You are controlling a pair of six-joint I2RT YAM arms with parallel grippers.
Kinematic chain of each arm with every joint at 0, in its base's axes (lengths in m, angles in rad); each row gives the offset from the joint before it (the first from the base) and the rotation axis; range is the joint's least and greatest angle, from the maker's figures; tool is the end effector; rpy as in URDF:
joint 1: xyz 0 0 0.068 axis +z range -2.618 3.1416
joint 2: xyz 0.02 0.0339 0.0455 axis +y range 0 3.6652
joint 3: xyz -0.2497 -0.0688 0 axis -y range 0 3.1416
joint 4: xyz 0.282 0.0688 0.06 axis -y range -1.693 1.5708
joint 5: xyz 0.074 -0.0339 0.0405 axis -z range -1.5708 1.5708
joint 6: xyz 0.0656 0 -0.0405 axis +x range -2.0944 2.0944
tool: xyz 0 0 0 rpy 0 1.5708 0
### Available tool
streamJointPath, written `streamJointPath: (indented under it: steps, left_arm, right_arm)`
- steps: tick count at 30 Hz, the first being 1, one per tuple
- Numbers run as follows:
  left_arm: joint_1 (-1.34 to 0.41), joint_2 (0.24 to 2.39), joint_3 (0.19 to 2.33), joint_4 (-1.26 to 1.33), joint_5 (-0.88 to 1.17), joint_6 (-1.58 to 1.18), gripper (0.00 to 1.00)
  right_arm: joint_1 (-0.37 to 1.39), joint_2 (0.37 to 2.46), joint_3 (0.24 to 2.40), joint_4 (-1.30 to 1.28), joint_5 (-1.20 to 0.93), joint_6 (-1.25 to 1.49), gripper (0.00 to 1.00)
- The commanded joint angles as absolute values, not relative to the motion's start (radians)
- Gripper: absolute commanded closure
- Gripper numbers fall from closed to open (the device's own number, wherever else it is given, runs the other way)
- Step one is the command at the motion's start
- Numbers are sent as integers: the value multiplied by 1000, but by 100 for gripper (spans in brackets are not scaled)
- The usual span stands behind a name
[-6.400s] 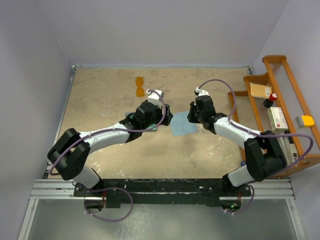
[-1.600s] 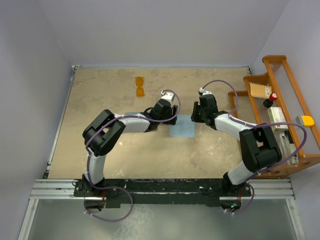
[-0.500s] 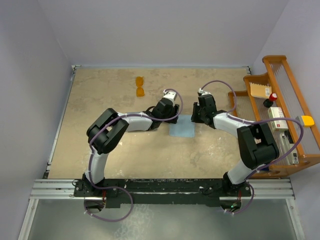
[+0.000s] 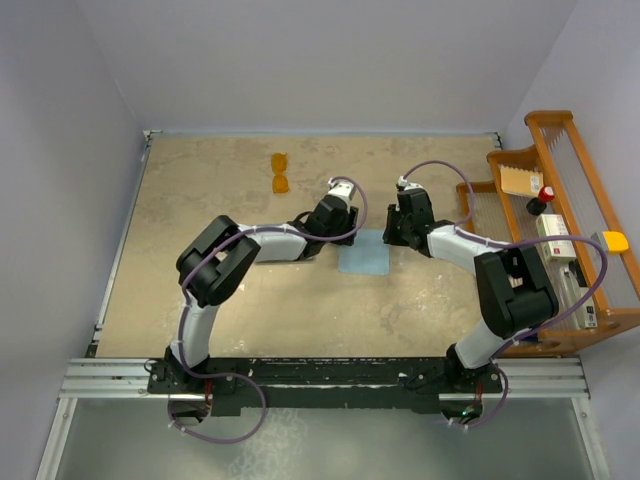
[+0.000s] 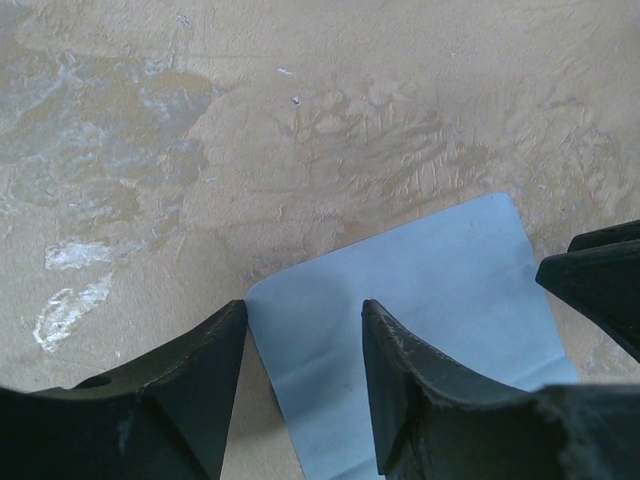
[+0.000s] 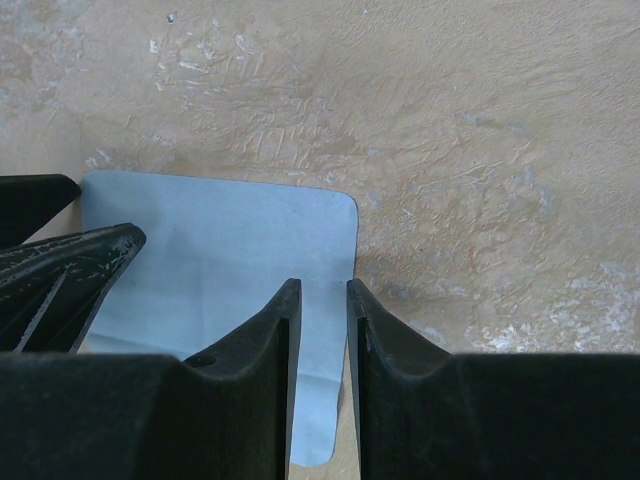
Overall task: Organize the sunglasses
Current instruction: Fold the glasses cleaning cloth at the center of the board.
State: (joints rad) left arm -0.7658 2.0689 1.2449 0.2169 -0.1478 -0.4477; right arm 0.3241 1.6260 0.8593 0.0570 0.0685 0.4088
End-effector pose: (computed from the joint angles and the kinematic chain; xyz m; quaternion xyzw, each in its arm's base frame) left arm 0.3591 -0.3319 0.0874 0.1062 0.8780 -0.2098 0.4170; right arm 0.3657 0.1181 0.1195 0.0527 0.9068 0.1204 0.4006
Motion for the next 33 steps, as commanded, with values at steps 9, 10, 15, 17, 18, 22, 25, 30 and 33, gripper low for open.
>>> streamJointPath:
  steps: [9,10,15,17,18,22,25,30,33]
  left_arm:
    - [-763,2094,1272,195,-128,-431,60]
    - [-763,2094,1271,195,-130,-431,60]
    - [-763,2091,1271,191,-145,-427,62]
    - [-763,2088,1271,188,-150,-422,64]
    - [-763,2087,1270,187,-153,-420,66]
    - [-761,2085,1271,184,-165,-412,66]
    - [-757,2089,1276,183,-170,-411,66]
    - [-751,2088,1278,186,-163,-410,66]
    - [-750,2089,1282,181,-179,-406,66]
  right_arm:
    - [316,1622,891,69,73,416,73]
    - [316,1622,890,69,72,417,73]
    - [315,1620,885,71,71,417,74]
    - [315,1619,884,72,69,417,74]
    - [315,1618,884,72,69,417,74]
    - [314,1617,883,74,64,417,74]
    - [315,1618,881,74,63,419,74]
    - [315,1621,880,75,64,419,75]
    - [315,1622,881,75,61,419,75]
